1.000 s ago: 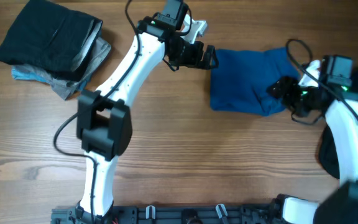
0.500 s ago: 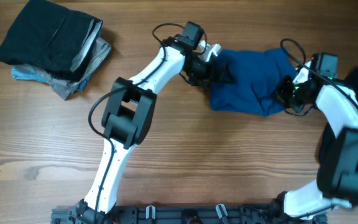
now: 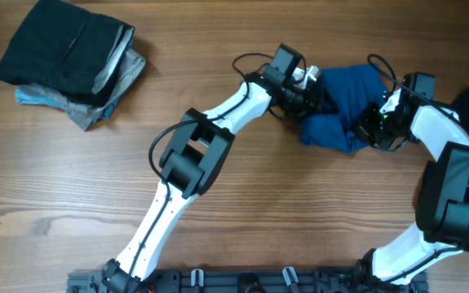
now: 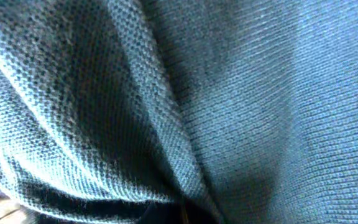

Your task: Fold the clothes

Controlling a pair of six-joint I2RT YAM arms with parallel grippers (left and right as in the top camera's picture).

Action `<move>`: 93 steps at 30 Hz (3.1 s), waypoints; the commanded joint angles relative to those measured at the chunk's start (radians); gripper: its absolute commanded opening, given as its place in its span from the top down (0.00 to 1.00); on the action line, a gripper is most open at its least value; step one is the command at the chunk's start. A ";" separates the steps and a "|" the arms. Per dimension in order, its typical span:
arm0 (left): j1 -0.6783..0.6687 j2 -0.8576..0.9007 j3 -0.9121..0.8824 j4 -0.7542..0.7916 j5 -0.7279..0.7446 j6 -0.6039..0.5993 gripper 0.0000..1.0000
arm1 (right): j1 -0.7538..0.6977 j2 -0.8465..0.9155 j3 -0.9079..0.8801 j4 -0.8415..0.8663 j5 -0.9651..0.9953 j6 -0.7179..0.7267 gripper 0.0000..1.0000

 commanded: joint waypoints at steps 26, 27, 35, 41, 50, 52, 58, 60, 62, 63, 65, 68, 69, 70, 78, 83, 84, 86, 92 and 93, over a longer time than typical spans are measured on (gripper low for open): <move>1.044 -0.504 -0.018 -0.316 -0.245 0.406 0.85 | -0.036 -0.473 -0.005 -0.231 -0.058 -0.032 0.96; 1.068 -0.497 -0.018 -0.340 -0.265 0.415 0.53 | -0.036 -0.473 -0.005 -0.230 -0.058 -0.030 0.96; 1.224 -0.509 -0.018 -0.663 -0.276 0.454 0.00 | -0.036 -0.474 -0.005 -0.218 -0.108 0.007 0.96; 1.269 -0.789 -0.018 -0.742 -0.269 0.631 0.00 | -0.030 -0.530 -0.004 -0.228 -0.231 -0.137 0.95; 1.083 -1.144 -0.018 -0.977 -0.277 0.984 0.05 | 0.114 -0.882 -0.004 -0.251 -0.240 -0.383 0.74; 1.032 -1.205 -0.018 -1.029 -0.321 0.981 0.00 | 0.143 -0.949 -0.004 -0.251 -0.241 -0.381 0.59; 0.986 -1.394 -0.018 -1.150 -0.508 0.777 0.00 | 0.156 -1.093 -0.004 -0.275 -0.237 -0.378 0.00; 0.986 -1.440 -0.018 -1.155 -0.504 0.777 0.00 | 0.156 -1.094 -0.004 -0.298 -0.237 -0.378 0.00; 0.986 -1.468 -0.018 -1.156 -0.505 0.777 0.00 | 0.156 -1.087 -0.005 -0.320 -0.237 -0.372 0.00; 0.986 -1.484 -0.018 -1.156 -0.505 0.777 0.00 | 0.156 -1.081 -0.005 -0.336 -0.237 -0.335 0.00; 0.986 -1.511 -0.018 -1.156 -0.505 0.777 0.00 | 0.156 -1.072 -0.005 -0.356 -0.237 -0.136 0.00; 0.986 -1.537 -0.018 -1.156 -0.505 0.777 0.00 | 0.156 -1.057 -0.005 -0.356 -0.171 0.245 0.00; 0.986 -1.541 -0.018 -1.157 -0.505 0.777 0.00 | 0.156 -1.051 -0.005 -0.364 -0.134 0.249 0.00; 0.986 -1.544 -0.018 -1.157 -0.505 0.777 0.00 | 0.156 -1.047 -0.005 -0.371 -0.106 0.247 0.00; 0.986 -1.544 -0.018 -1.160 -0.505 0.777 0.00 | 0.172 -1.105 -0.037 -0.186 -0.018 -0.127 0.01; 0.986 -1.544 -0.018 -1.160 -0.505 0.777 0.00 | 0.215 -1.288 -0.195 0.125 -0.018 -0.422 0.00; 0.986 -1.544 -0.018 -1.160 -0.505 0.777 0.00 | 0.219 -1.342 -0.257 0.167 -0.018 -0.479 0.00; 0.986 -1.544 -0.018 -1.160 -0.505 0.777 0.00 | 0.226 -1.432 -0.363 0.232 -0.018 -0.520 0.01; 0.986 -1.544 -0.018 -1.160 -0.505 0.777 0.00 | 0.285 -1.782 -0.716 0.335 -0.018 -0.547 0.00; 0.986 -1.544 -0.018 -1.160 -0.505 0.777 0.00 | 0.296 -1.831 -0.757 0.347 -0.017 -0.549 0.00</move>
